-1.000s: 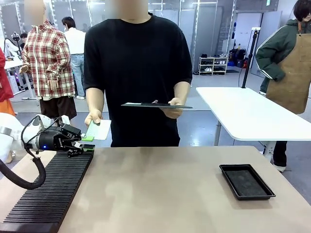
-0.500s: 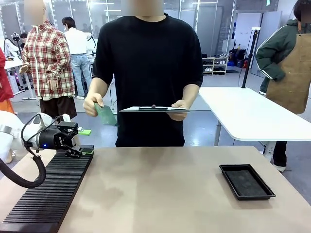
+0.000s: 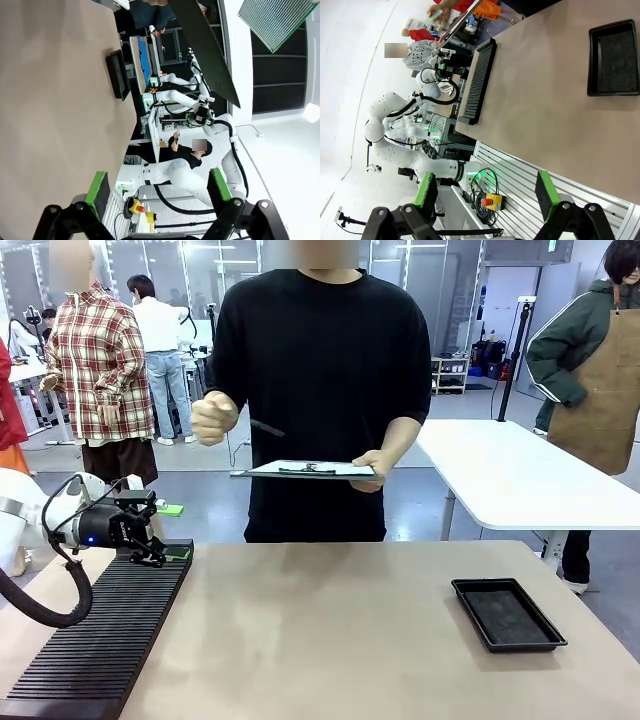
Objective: Inspect the PCB.
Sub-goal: Pick up the Blank PCB that the human is holding.
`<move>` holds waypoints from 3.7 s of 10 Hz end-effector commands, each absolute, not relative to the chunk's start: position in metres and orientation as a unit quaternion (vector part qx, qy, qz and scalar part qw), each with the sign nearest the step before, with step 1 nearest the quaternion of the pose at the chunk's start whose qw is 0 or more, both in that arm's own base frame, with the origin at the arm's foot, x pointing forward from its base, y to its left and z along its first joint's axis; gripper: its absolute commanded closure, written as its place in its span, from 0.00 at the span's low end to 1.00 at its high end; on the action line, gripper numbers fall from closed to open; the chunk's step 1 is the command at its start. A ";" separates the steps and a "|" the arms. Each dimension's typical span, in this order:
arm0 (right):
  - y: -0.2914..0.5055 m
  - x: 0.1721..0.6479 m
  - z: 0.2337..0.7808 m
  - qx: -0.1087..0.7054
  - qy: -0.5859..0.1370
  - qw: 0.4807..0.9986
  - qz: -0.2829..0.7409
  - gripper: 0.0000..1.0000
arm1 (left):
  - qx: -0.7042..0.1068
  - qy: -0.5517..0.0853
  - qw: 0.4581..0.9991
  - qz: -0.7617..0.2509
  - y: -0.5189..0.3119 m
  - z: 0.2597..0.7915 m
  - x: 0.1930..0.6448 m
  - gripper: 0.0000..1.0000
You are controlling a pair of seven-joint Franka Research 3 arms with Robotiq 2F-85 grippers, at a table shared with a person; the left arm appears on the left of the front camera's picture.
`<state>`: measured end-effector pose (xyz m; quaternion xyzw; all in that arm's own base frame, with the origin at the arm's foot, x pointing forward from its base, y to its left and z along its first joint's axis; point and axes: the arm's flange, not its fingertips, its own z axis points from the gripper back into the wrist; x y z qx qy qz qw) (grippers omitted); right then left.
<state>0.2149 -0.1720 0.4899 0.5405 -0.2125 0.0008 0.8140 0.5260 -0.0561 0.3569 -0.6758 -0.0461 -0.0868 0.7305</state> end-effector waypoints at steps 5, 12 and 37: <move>-0.172 0.215 0.492 0.544 -0.219 0.810 0.009 0.00 | -0.676 -0.045 0.730 -0.088 -0.057 0.357 0.526 0.00; -0.172 0.215 0.492 0.544 -0.219 0.810 0.009 0.00 | -0.682 -0.058 0.719 -0.118 -0.006 0.428 0.491 0.00; -0.172 0.215 0.492 0.544 -0.219 0.810 0.009 0.00 | -0.491 -0.254 0.831 -0.061 0.188 0.516 0.252 0.00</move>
